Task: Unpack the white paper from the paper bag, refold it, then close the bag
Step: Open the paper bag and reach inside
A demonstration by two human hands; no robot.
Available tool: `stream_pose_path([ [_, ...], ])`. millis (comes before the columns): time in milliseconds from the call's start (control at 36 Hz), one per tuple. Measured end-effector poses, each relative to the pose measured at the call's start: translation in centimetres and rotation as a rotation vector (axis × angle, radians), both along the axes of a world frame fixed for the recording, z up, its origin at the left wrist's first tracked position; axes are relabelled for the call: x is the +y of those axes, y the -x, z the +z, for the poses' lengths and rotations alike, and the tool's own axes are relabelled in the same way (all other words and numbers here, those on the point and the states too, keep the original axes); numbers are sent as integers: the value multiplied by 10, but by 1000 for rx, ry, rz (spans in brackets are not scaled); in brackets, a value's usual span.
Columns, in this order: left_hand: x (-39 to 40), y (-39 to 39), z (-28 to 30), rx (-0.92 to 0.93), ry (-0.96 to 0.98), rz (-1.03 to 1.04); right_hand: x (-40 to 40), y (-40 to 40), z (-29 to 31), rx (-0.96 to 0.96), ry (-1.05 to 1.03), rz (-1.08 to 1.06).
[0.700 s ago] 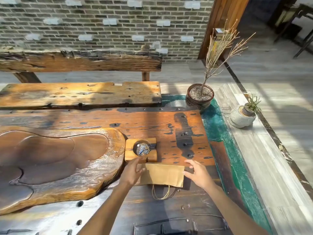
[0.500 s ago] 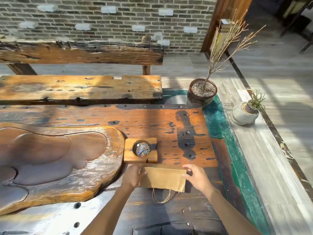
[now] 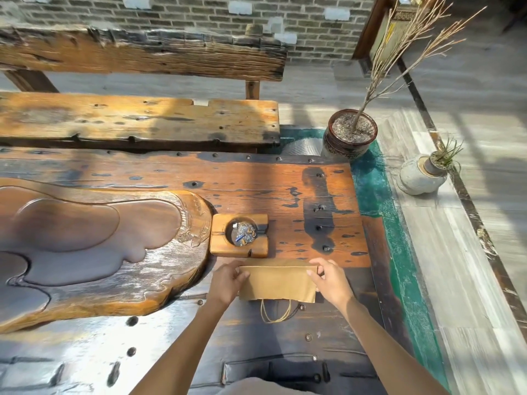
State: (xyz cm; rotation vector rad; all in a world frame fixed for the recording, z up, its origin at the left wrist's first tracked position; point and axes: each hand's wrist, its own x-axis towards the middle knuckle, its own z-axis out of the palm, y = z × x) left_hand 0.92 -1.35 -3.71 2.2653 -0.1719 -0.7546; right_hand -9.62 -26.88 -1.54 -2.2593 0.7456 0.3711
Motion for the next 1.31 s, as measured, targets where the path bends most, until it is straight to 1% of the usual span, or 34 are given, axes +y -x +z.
stream_pose_path([
  [111,0,4,1,102,77,138,2,5,-2,-34,-14,-64],
  [194,0,6,1,211,136,224,3,10,-1,-16,-27,-34],
  [222,1,6,2,236,153,250,3,13,0,0,-23,7],
  [250,0,6,4,257,172,279,3,14,1,27,28,84],
  [306,0,6,7,286,205,330,2,16,3,83,241,319],
  [361,-2,4,8,304,221,359,5,16,6,75,349,490],
  [444,-5,2,8,311,223,361,12,10,9,63,341,627],
  [528,-7,0,8,343,234,397,18,2,12,104,304,668],
  [583,-8,-1,11,341,219,439,21,-3,15,117,263,665],
  [639,-8,-1,18,342,247,493,22,-9,21,132,202,653],
  [694,-7,-1,26,390,345,549,22,-12,26,131,154,661],
  [778,0,4,37,502,572,646,23,-13,32,88,114,649],
  [806,3,7,37,516,615,667,23,-12,33,69,107,635],
  [861,11,11,35,515,634,678,26,-10,36,32,102,603],
  [1000,21,14,35,455,505,659,29,-4,36,4,87,495],
  [1111,24,17,35,232,372,611,28,-6,32,54,40,401],
  [1167,23,19,37,170,345,496,29,-5,35,55,1,360],
  [1250,18,18,40,209,330,317,30,-5,41,64,-64,297],
  [1306,14,16,41,164,231,226,31,-5,43,96,-101,265],
])
